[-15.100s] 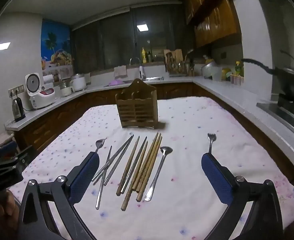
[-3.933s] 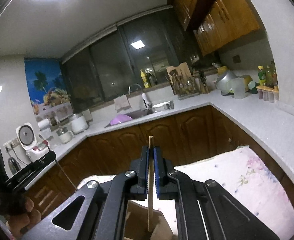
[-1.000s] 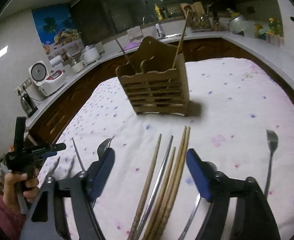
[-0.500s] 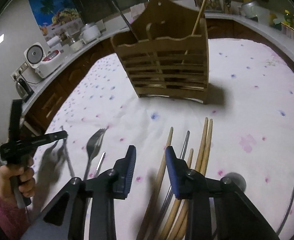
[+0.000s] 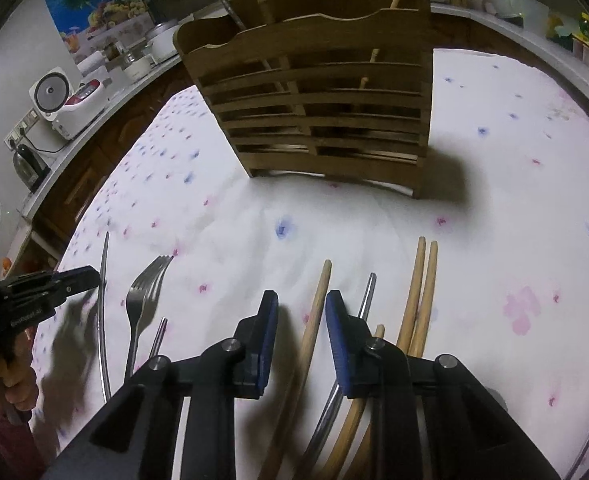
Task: Organize utensils
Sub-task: 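Close the left tool on another steel chopstick while the right tool grasps a wooden chopstick, then lift both held chopsticks and carry them over the wooden holder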
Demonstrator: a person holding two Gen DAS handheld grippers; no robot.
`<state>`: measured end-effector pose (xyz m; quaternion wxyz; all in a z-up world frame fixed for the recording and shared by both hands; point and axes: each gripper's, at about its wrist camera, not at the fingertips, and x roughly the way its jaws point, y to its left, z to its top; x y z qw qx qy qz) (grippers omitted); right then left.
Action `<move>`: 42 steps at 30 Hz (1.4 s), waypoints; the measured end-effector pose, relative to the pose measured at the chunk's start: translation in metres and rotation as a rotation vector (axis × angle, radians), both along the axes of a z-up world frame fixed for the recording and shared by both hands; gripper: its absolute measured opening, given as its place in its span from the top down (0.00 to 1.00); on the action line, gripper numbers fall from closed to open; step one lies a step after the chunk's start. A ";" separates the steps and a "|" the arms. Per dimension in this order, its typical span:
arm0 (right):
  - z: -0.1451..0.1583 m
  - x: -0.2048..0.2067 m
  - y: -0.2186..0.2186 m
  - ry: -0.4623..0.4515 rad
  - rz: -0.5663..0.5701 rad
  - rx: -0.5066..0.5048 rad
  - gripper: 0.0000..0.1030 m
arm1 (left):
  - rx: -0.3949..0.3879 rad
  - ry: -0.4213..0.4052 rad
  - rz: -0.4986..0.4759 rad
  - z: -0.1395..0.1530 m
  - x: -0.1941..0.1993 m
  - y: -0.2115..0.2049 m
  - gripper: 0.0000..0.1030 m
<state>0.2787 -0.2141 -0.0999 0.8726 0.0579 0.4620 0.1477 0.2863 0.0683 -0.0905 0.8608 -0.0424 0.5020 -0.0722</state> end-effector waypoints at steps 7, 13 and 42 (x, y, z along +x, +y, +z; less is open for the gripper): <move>0.001 0.008 0.004 0.002 0.017 -0.026 0.76 | -0.024 0.036 0.124 -0.008 0.031 0.013 0.55; 0.000 0.013 0.008 -0.005 0.025 -0.060 0.84 | 0.088 -0.003 0.064 -0.012 0.044 -0.001 0.91; 0.124 -0.077 -0.022 -0.263 0.020 0.146 0.96 | -0.130 -0.358 -0.092 0.134 -0.087 -0.019 0.97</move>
